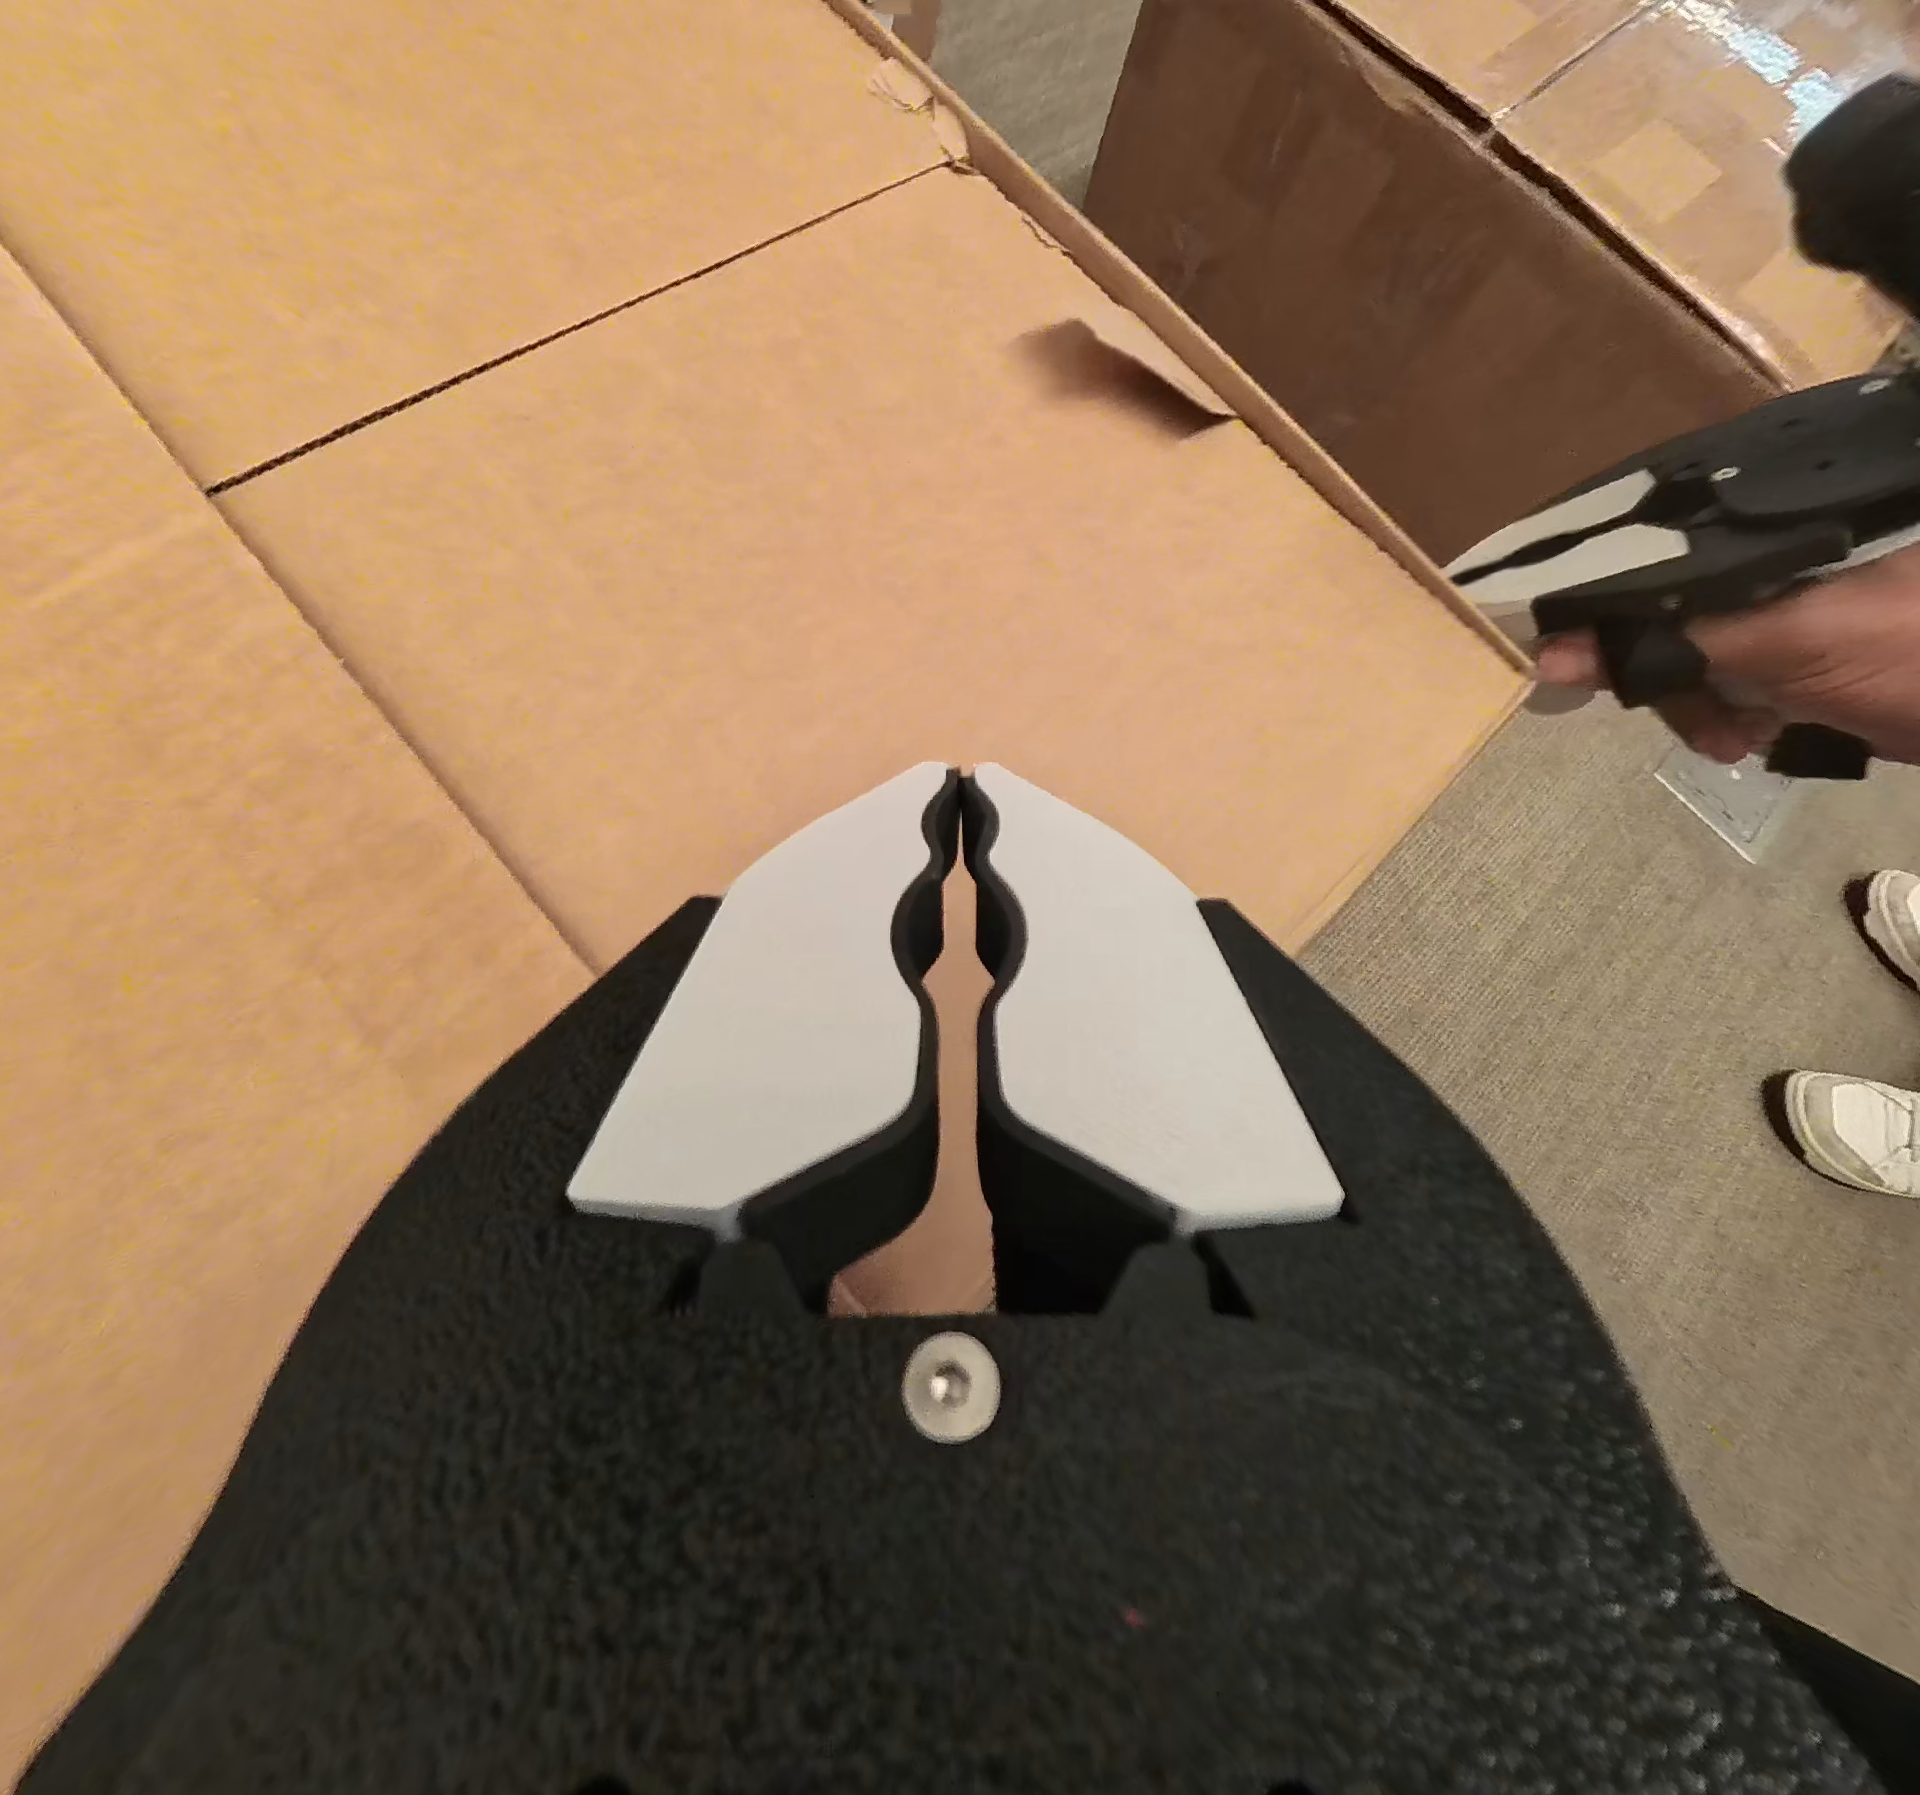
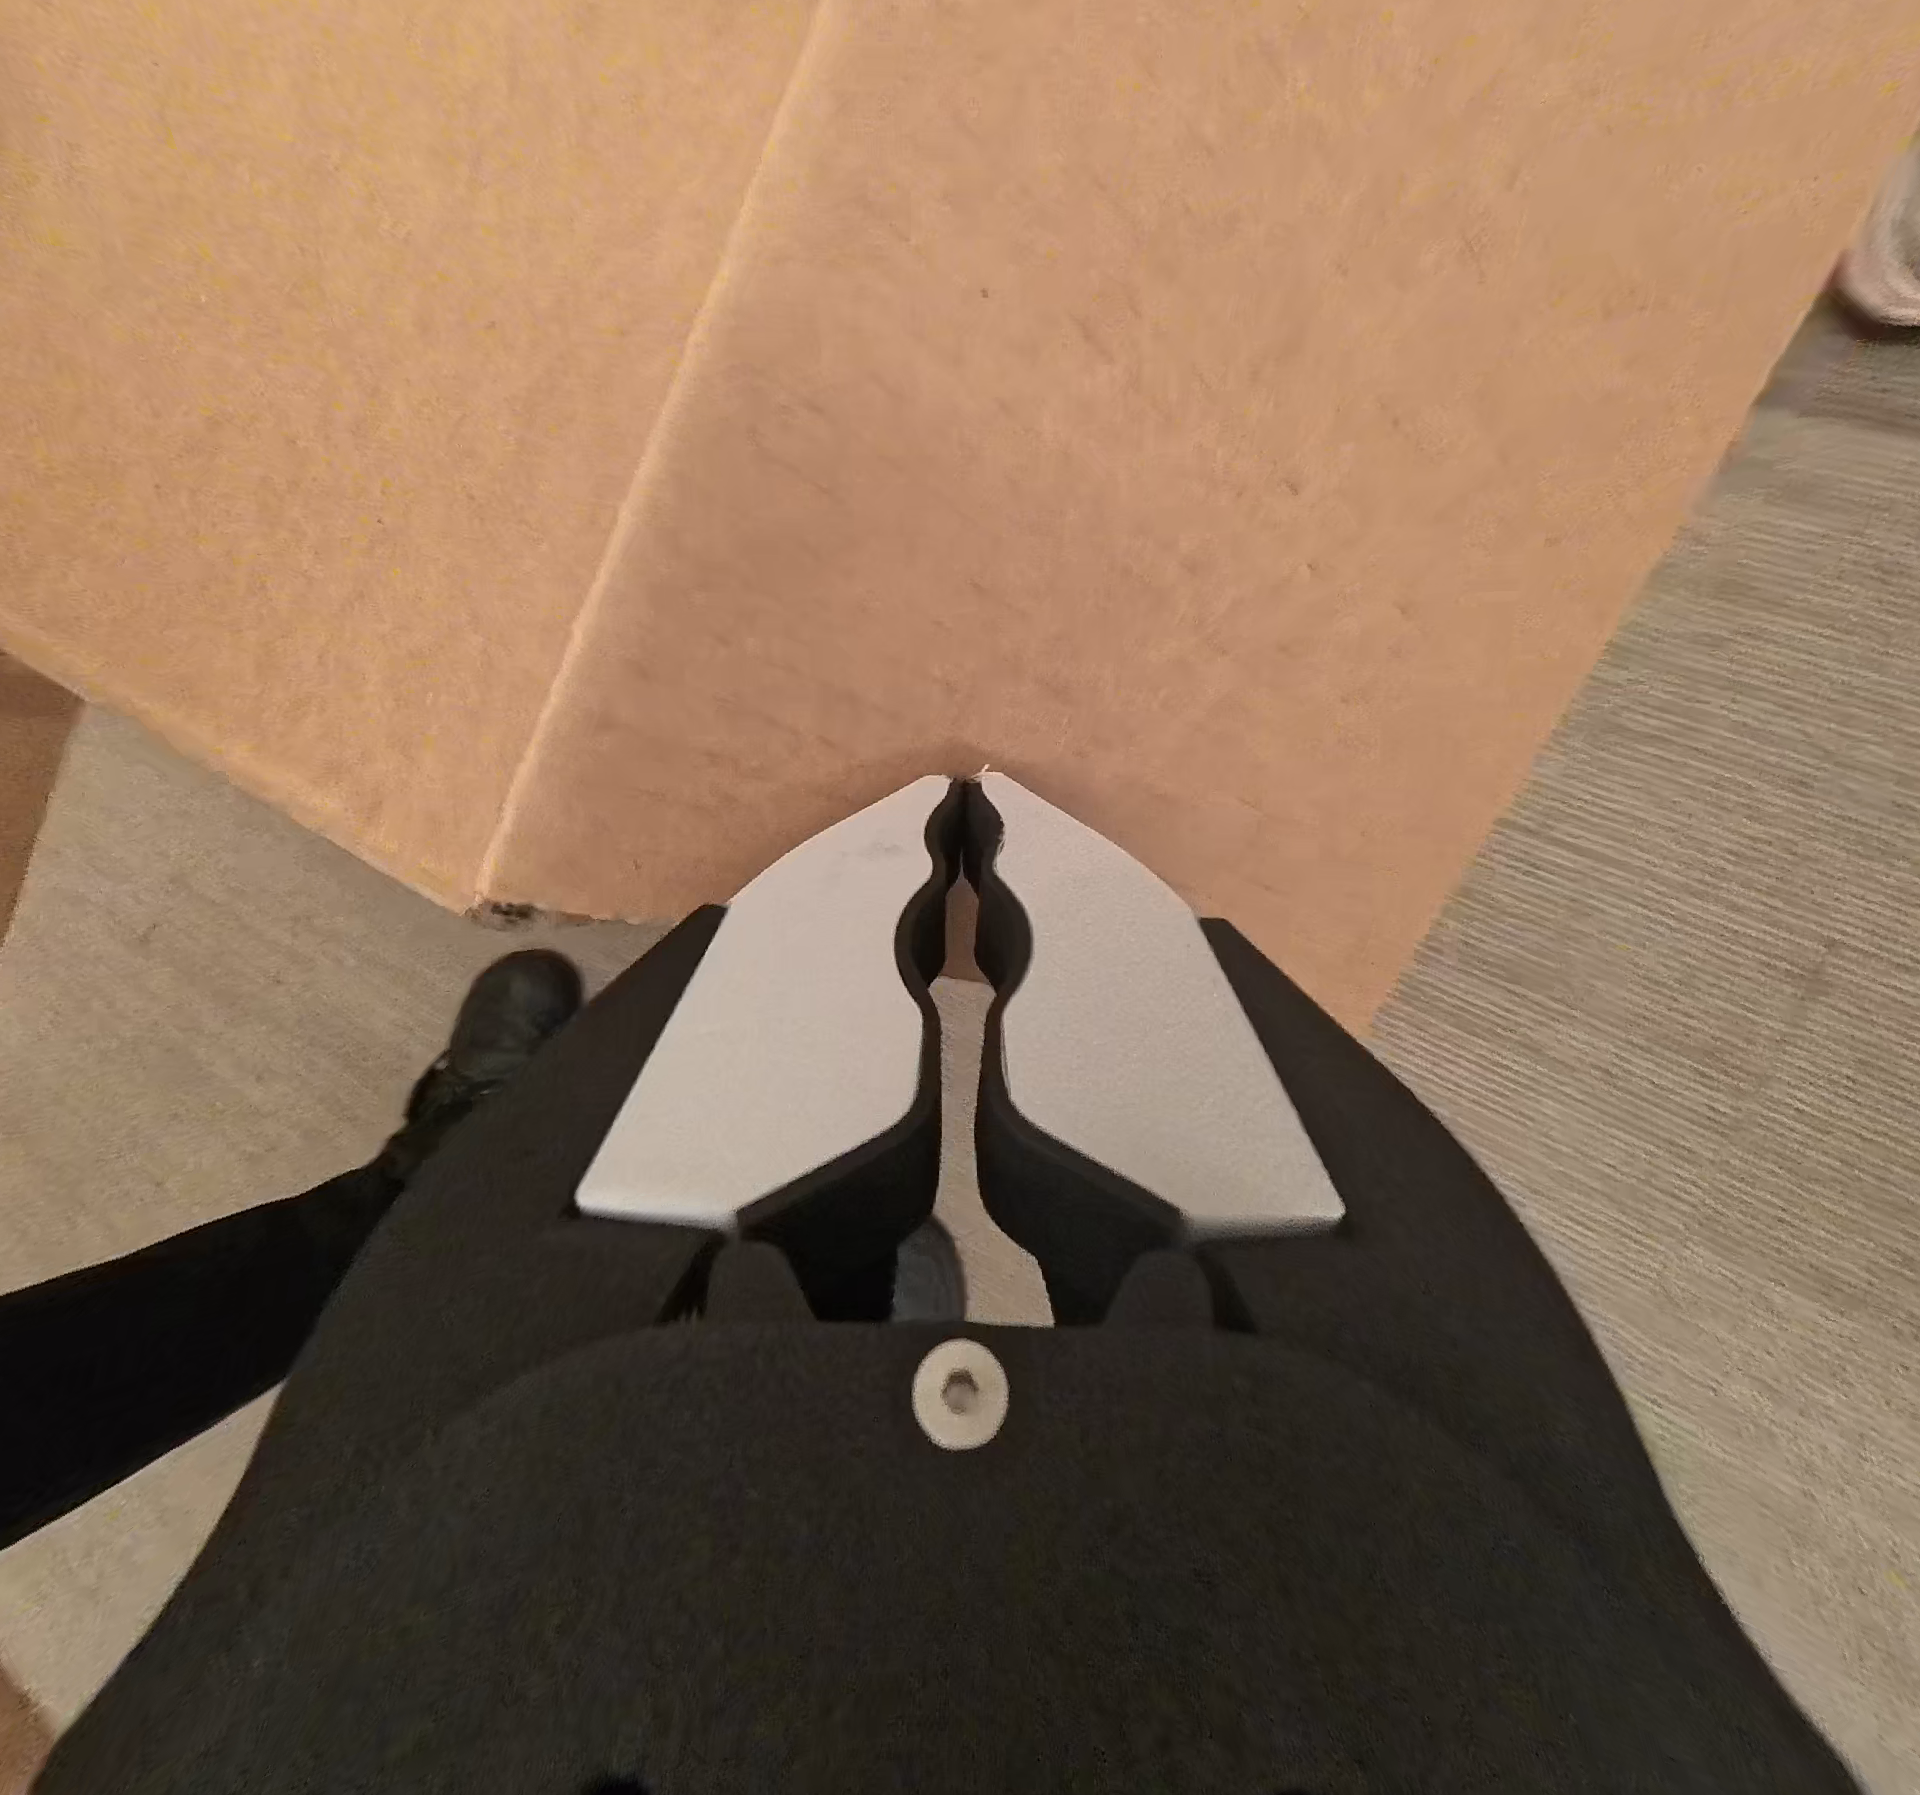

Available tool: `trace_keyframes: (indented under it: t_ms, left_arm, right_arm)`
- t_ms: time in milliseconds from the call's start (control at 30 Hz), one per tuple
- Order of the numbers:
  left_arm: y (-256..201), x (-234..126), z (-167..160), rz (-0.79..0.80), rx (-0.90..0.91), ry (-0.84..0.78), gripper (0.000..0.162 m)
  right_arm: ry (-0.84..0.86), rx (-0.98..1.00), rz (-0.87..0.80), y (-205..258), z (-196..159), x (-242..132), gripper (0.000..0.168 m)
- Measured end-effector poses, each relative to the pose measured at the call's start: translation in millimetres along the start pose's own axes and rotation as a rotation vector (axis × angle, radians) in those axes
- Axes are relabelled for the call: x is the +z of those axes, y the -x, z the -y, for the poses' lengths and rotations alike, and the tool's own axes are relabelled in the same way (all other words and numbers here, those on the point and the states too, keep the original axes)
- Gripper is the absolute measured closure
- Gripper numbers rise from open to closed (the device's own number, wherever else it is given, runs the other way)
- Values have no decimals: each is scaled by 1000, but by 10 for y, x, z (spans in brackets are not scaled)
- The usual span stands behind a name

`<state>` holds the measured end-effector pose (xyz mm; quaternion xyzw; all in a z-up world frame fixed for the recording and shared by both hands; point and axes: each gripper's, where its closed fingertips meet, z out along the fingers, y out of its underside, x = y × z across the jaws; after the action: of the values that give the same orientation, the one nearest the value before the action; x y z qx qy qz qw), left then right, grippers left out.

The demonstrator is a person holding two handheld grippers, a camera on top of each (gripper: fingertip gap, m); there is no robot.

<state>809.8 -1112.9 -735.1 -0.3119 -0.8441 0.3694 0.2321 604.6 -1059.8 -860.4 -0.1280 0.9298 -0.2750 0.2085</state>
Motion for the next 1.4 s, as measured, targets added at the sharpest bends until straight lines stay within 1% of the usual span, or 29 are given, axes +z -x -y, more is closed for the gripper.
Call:
trace_keyframes:
  t_ms: [67,133,233,300,367,467,567,633,767,867,933,1033,1133,1267,1333,1400]
  left_arm:
    - [36,-20,-38,9,2,3,162]
    - [69,-47,-53,17,-4,2,162]
    - [100,-79,-44,26,-8,-7,162]
    - [115,-81,-58,36,-8,1,162]
    - [120,-106,-58,43,-7,9,162]
    - [167,-200,-49,70,8,14,162]
    - [254,-340,-42,97,-8,3,162]
    - [322,-447,-64,117,-16,4,162]
    - [443,-718,-145,172,-41,-1,162]
    - [476,-935,-227,210,-61,-2,162]
    - [481,-1074,-271,232,-68,-7,162]
    - [496,-1240,-357,251,-96,-27,162]
    - [480,-1311,-505,243,-93,-40,162]
    - [481,-1442,-711,219,-38,-20,162]
    - [542,-1514,-808,212,-30,-16,162]
    - [627,-1577,-904,208,-28,-9,162]
  right_arm:
    - [3,-9,49,112,-3,118,168]
    - [0,-18,52,164,5,198,168]
    - [-12,-4,59,161,4,205,168]
    - [13,-38,48,143,1,195,168]
    - [63,-119,6,83,-4,156,168]
    - [133,-233,-102,-29,3,36,168]
    - [112,-226,-176,-118,80,-164,168]
    - [83,-205,-191,-106,162,-321,168]
    - [46,-196,-194,73,384,-656,168]
    - [-24,-185,-153,388,624,-855,166]
    - [-57,-186,-111,678,746,-913,157]
    - [-92,-165,-41,1196,855,-868,138]
    - [-100,-127,55,1815,865,-685,128]
    - [-83,-79,181,2616,763,-222,124]
    - [-74,-78,200,2883,733,7,121]
    - [-55,-79,177,3000,705,211,120]
